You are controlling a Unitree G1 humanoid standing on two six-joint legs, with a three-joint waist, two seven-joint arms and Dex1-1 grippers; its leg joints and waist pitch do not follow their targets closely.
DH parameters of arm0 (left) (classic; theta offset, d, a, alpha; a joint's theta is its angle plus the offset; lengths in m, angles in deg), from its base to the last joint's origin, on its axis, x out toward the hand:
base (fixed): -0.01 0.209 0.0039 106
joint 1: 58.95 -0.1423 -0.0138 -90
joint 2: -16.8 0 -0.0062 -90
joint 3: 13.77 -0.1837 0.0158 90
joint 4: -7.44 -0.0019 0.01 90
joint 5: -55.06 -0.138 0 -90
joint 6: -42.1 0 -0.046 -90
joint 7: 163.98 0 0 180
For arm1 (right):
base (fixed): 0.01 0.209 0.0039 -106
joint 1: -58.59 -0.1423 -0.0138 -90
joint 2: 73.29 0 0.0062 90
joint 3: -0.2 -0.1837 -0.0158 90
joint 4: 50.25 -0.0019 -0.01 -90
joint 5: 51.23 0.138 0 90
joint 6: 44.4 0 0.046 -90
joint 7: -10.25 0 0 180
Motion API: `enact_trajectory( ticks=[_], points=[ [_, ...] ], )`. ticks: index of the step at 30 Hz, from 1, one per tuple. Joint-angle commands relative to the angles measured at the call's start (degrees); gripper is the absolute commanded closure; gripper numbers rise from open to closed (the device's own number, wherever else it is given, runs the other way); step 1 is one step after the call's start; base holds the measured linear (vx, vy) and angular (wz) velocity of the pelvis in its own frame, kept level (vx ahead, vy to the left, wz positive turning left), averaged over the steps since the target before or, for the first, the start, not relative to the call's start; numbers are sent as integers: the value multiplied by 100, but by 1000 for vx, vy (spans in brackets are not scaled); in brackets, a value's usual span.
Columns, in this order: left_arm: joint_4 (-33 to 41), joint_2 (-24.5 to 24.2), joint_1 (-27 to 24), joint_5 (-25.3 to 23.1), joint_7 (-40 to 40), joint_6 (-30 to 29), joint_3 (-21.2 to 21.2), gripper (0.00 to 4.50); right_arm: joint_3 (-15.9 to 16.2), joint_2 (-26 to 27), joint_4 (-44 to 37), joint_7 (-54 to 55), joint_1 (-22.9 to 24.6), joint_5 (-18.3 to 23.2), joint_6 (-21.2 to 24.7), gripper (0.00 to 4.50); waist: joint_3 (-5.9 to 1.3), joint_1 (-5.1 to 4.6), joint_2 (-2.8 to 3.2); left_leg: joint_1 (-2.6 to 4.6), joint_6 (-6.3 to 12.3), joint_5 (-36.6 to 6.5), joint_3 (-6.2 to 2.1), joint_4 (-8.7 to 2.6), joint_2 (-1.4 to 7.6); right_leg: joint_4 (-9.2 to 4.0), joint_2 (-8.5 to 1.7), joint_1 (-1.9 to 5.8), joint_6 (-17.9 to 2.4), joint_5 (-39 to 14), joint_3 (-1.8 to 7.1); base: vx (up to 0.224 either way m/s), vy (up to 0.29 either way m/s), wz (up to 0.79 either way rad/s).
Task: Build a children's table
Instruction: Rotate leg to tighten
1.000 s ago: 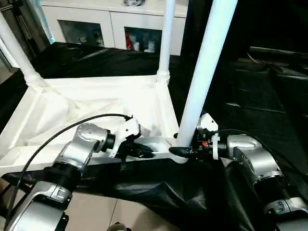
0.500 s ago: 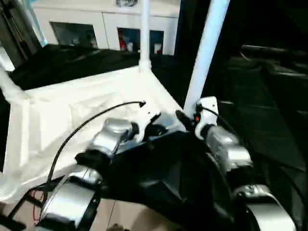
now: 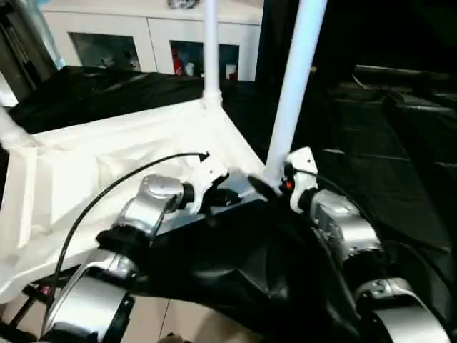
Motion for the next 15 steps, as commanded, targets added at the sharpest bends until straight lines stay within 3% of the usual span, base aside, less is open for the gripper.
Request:
enact_trajectory(
  ticks=[1,5,12,15],
  points=[
    [404,8,-54,314,600,363,-151,450,332,-85,-394,-840,94,208,113,38,-411,37,-12,22,530,-794,-72,-380,276,-348,-419,371,-1260,-1024,367,0,0,0],
    [703,-261,-262,430,1143,356,-195,450,440,-490,-639,-1463,257,243,8,38,-396,95,-33,22,494,-876,-55,-385,282,-359,-414,342,-1238,-1176,368,0,0,0],
    [842,-578,-410,499,1620,450,-200,450,591,-1048,-975,-2537,459,475,448,38,-395,179,-32,48,395,-985,-69,-397,293,-391,-426,334,-1100,-1550,364,0,0,0],
    [887,-626,-433,539,1711,418,-218,450,585,-1079,-1006,-2653,471,535,565,74,-399,197,-38,39,411,-889,-68,-394,293,-385,-428,327,-1091,-1498,369,0,0,0]
  ],
)
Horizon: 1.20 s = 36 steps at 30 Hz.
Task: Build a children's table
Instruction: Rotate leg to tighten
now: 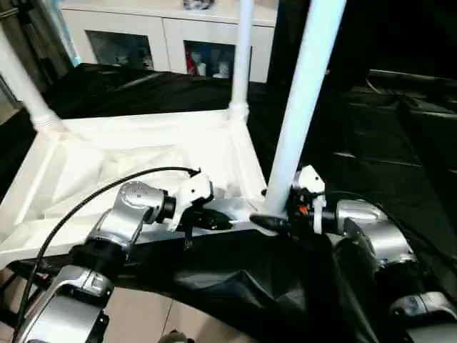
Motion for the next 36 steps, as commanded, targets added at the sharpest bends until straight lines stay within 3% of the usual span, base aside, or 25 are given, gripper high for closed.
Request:
enact_trajectory(
  ticks=[1,10,15,17,19,23,26,29,30,33,36],
  points=[
    [321,5,31,247,274,32,-31,450,33,-40,-140,-132,37,115,138,81,-403,-11,-34,38,409,-871,-68,-395,287,-388,-432,325,-1092,-1507,369,0,0,0],
    [326,25,13,247,279,-36,-28,450,106,-14,-248,-249,140,197,356,146,-410,5,-32,32,396,-785,-69,-389,284,-374,-425,325,-1101,-1398,366,0,0,0],
    [211,182,107,200,-127,-207,58,450,37,133,-227,-37,225,298,454,179,-403,5,-43,36,351,-872,-72,-395,280,-398,-433,326,-1059,-1565,361,0,0,0],
    [25,426,274,155,-640,-315,186,450,-97,404,-43,604,202,214,392,182,-396,-9,-56,49,300,-901,-73,-397,273,-427,-437,304,-1007,-1728,364,0,0,0],
    [-133,603,417,71,-1023,-373,231,450,-215,647,227,1234,99,93,321,183,-394,-31,-57,31,244,-901,-87,-404,263,-436,-450,326,-941,-1849,360,0,0,0],
    [-589,1008,788,-90,-1985,-529,364,450,-406,1184,648,2516,-107,-115,275,183,-382,-128,-50,64,119,-1051,-96,-413,235,-501,-441,297,-824,-2193,348,0,0,0],
    [-950,1378,1122,-139,-2768,-589,500,450,-583,1705,958,3416,-327,-184,101,184,-389,-146,-62,64,167,-998,-81,-395,211,-517,-446,297,-803,-2181,351,0,0,0],
    [-1035,1516,1227,-126,-2904,-553,519,450,-642,1953,1157,3856,-494,-231,1,184,-401,-148,-50,60,192,-909,-85,-400,217,-491,-435,300,-840,-2021,347,0,0,0],
    [-1071,1601,1283,-116,-2897,-497,514,450,-636,2100,1342,4137,-644,-318,-165,184,-406,-139,-8,53,198,-875,-96,-406,223,-481,-443,316,-856,-1936,346,0,0,0],
    [-1062,1611,1277,-111,-2770,-380,470,450,-557,2183,1409,3892,-741,-311,-253,184,-427,-154,-22,36,241,-749,-87,-399,225,-417,-419,328,-991,-1435,353,0,0,0],
    [-968,1507,1146,-100,-2382,-227,408,450,-622,2161,1278,3459,-737,-128,-142,113,-431,-150,-55,22,412,-638,-79,-389,235,-369,-426,349,-1133,-1069,363,0,0,0]
  ],
)
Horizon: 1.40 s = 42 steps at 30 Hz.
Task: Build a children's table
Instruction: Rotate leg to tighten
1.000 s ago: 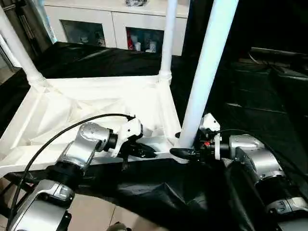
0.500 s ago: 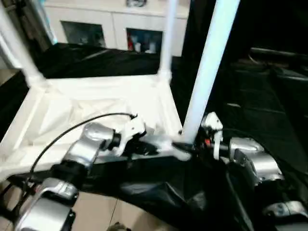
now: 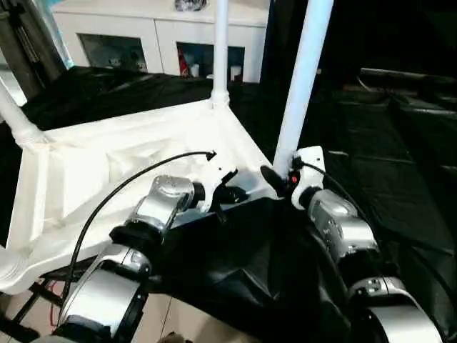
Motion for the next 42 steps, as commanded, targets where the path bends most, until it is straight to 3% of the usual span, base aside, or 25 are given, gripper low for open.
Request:
enact_trajectory(
  ticks=[1,4,6,9,11,21,23,29,37,42],
  points=[
    [375,268,169,230,131,397,10,450,590,522,-63,-933,-22,121,231,113,-425,-14,-57,13,412,-639,-79,-388,239,-365,-424,345,-1136,-1074,362,0,0,0],
    [425,213,104,237,274,456,-18,450,618,449,-95,-1056,-11,100,226,85,-428,-27,-42,5,486,-594,-80,-379,243,-347,-438,359,-1203,-976,366,0,0,0],
    [645,36,-90,343,778,512,-76,450,789,98,-269,-1603,90,83,209,69,-414,-33,-48,8,497,-691,-76,-383,249,-357,-435,365,-1220,-1060,363,0,0,0],
    [844,-171,-261,458,1283,582,-127,450,903,-363,-611,-2382,248,205,300,69,-405,-9,-43,24,523,-765,-65,-381,259,-384,-429,356,-1173,-1200,364,0,0,0],
    [932,-290,-326,517,1584,594,-148,450,924,-626,-827,-2851,331,296,406,69,-401,39,-8,32,514,-809,-60,-381,283,-380,-421,338,-1172,-1285,363,0,0,0],
    [1251,-846,-586,534,2528,584,-265,450,1186,-1552,-1258,-4254,614,332,613,69,-396,137,-29,19,427,-828,-75,-392,291,-398,-428,337,-1048,-1562,358,0,0,0],
    [1258,-913,-611,517,2593,603,-266,450,1207,-1601,-1282,-4337,630,319,636,69,-404,137,-25,20,437,-794,-74,-387,292,-385,-432,330,-1073,-1478,361,0,0,0],
    [1335,-1074,-678,510,2778,544,-315,450,1250,-1613,-1314,-4402,640,353,692,127,-411,135,-26,15,463,-698,-67,-376,284,-357,-423,325,-1174,-1279,357,0,0,0],
    [1353,-1036,-722,473,2707,563,-283,450,1242,-1526,-1358,-4338,710,422,762,182,-406,138,-36,19,405,-755,-68,-381,282,-378,-430,327,-1090,-1468,359,0,0,0],
    [1081,-713,-501,374,1867,365,-132,450,1080,-1056,-1276,-3330,811,311,743,186,-399,127,-47,29,356,-804,-73,-391,279,-397,-438,316,-1051,-1586,357,0,0,0]
  ],
)
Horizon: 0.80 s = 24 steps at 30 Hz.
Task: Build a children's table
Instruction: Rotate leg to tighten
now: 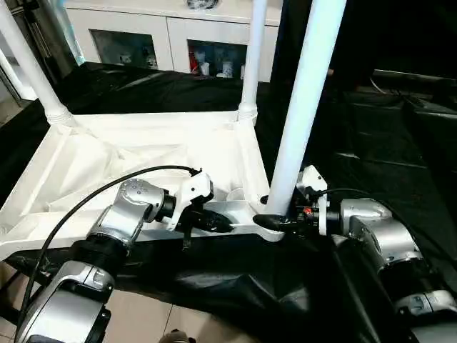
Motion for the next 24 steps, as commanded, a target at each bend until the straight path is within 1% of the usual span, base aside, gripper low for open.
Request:
enact_trajectory(
  ticks=[1,2,3,4,5,6,7,8,9,10,11,12,14,15,17,19,20,21,22,23,24],
  points=[
    [46,285,237,138,-382,-31,153,450,57,253,87,400,42,-38,73,187,-393,-36,-54,43,296,-877,-78,-404,271,-426,-439,302,-1004,-1751,361,0,0,0],
    [-84,445,361,79,-707,-129,189,450,-65,546,359,1184,-38,-185,23,188,-395,-50,-61,48,246,-906,-78,-405,258,-456,-450,302,-915,-1952,364,0,0,0],
    [-151,527,421,40,-875,-161,198,450,-147,692,485,1514,-85,-200,39,188,-395,-50,-61,48,246,-906,-78,-405,258,-456,-450,302,-915,-1952,364,0,0,0],
    [-196,583,461,12,-990,-178,202,450,-207,792,568,1734,-117,-199,60,188,-378,-82,-46,58,146,-1003,-96,-421,245,-480,-452,286,-885,-2145,351,0,0,0],
    [-281,701,538,-27,-1180,-231,203,450,-366,1013,693,2139,-181,-131,68,189,-388,-108,-60,65,103,-1054,-104,-427,242,-497,-451,301,-819,-2246,343,0,0,0],
    [-281,701,538,-27,-1180,-231,203,450,-366,1013,693,2139,-181,-131,68,189,-376,-137,-57,71,85,-1100,-105,-430,243,-510,-452,286,-805,-2277,352,0,0,0],
    [-488,965,718,-103,-1649,-314,233,450,-589,1427,889,2793,-313,-33,81,189,-384,-145,-50,67,88,-1106,-113,-433,243,-506,-450,304,-801,-2258,346,0,0,0],
    [-622,1134,837,-120,-1897,-332,255,450,-617,1648,1022,3109,-421,-58,57,189,-374,-178,-25,62,57,-1131,-112,-439,240,-513,-448,283,-809,-2235,353,0,0,0],
    [-662,1181,872,-122,-1972,-329,261,450,-605,1705,1054,3176,-450,-79,39,189,-376,-191,-30,74,34,-1164,-106,-433,226,-528,-435,280,-795,-2282,342,0,0,0],
    [-722,1281,936,-110,-2107,-352,280,450,-545,1816,1120,3268,-515,-138,-44,189,-393,-190,-37,82,37,-1162,-108,-426,219,-523,-445,297,-806,-2237,343,0,0,0],
    [-756,1342,974,-103,-2191,-366,290,450,-500,1883,1158,3312,-554,-175,-99,189,-397,-193,-45,60,87,-1082,-104,-422,221,-506,-445,309,-838,-2062,354,0,0,0],
    [-784,1413,1011,-107,-2259,-333,293,450,-431,1948,1200,3274,-610,-217,-168,189,-404,-190,-28,52,137,-1031,-97,-416,219,-483,-436,312,-878,-1886,357,0,0,0],
    [-814,1494,1052,-111,-2313,-284,292,450,-314,1994,1241,3168,-678,-296,-272,189,-418,-188,-39,38,217,-911,-92,-409,223,-447,-427,333,-961,-1591,359,0,0,0],
    [-833,1527,1071,-107,-2300,-260,289,450,-262,2001,1270,3142,-707,-379,-357,189,-414,-184,-37,36,246,-886,-87,-410,220,-446,-424,332,-978,-1544,358,0,0,0],
    [-826,1543,1071,-86,-2198,-209,282,450,-247,1987,1281,2990,-738,-400,-417,119,-410,-178,-40,42,302,-888,-88,-411,230,-439,-430,336,-1027,-1519,360,0,0,0],
    [-826,1527,1061,-77,-2085,-154,280,450,-307,1977,1284,2872,-760,-356,-385,117,-405,-182,-41,43,312,-930,-83,-411,226,-448,-425,334,-1025,-1571,358,0,0,0],
    [-826,1473,1031,-81,-2002,-109,272,450,-299,1900,1293,2754,-767,-361,-386,97,-402,-184,-58,44,316,-994,-85,-415,231,-463,-432,337,-1005,-1675,357,0,0,0],
    [-826,1473,1031,-81,-2002,-109,272,450,-299,1900,1293,2754,-767,-361,-386,97,-402,-184,-58,44,316,-994,-85,-415,231,-463,-432,337,-1005,-1675,357,0,0,0],
    [-760,1394,964,-64,-1838,-65,240,450,-223,1773,1264,2635,-746,-423,-409,83,-399,-180,-49,51,309,-994,-88,-417,233,-466,-436,331,-992,-1724,360,0,0,0],
    [-681,1301,885,-41,-1641,-6,200,450,-158,1625,1228,2453,-717,-476,-438,73,-407,-175,-54,39,320,-964,-85,-410,227,-459,-437,344,-986,-1702,360,0,0,0],
    [-642,1252,845,-30,-1536,30,180,450,-139,1547,1194,2335,-698,-475,-436,73,-407,-170,-45,36,335,-947,-91,-412,227,-456,-437,347,-989,-1676,356,0,0,0]
  ],
)
